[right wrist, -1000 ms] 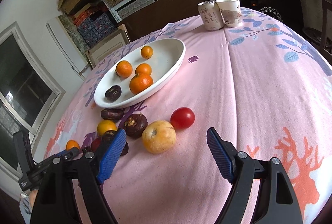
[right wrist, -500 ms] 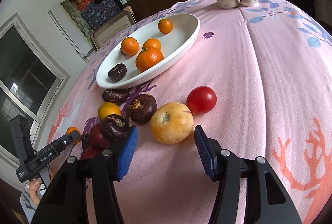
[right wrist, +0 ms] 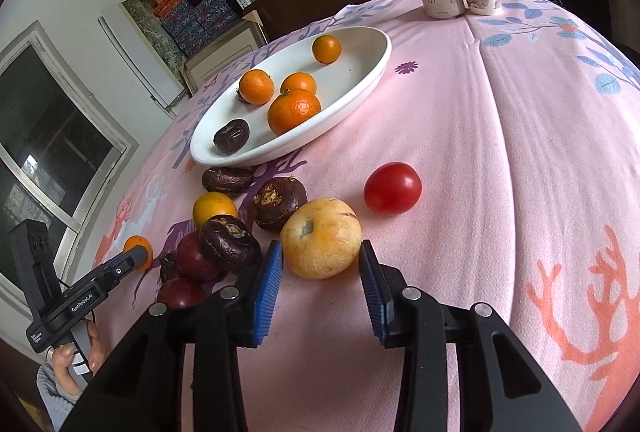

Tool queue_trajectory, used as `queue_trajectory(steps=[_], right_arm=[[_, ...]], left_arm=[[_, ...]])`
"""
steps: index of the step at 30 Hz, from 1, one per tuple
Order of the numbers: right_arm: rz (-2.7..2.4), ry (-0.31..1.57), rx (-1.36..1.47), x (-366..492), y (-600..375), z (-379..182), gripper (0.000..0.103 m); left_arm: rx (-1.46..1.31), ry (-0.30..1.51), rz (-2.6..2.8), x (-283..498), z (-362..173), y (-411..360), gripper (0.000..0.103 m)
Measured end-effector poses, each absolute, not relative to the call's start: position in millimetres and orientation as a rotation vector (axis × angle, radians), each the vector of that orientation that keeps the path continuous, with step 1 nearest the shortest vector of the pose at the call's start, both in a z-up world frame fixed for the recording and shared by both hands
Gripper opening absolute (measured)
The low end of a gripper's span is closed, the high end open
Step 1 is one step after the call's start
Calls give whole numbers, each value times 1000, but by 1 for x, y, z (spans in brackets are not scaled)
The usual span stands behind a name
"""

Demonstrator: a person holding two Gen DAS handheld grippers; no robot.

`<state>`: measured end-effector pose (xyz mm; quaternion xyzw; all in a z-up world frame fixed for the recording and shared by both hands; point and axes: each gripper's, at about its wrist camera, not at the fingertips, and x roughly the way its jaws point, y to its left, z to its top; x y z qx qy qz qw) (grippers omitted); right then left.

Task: Organize fruits
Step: 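Lower the orange and the yellow apple onto the plate and open both tools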

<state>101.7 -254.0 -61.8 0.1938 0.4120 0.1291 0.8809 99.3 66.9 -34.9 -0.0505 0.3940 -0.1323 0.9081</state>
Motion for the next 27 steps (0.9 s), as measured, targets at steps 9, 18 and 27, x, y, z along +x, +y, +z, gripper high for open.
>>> queue_trajectory(steps=[9,18,27], right_arm=[[281,715,395,95,-258,-28,39],[260,657,403,156,-259,21,39],[181,730,388,223,-255,-17,40]], left_arm=[[-72,717,-284,121,12,44,35],[-40,678,-292,188,35,-9,35],[-8,761,-260,240,-4,-15,35]])
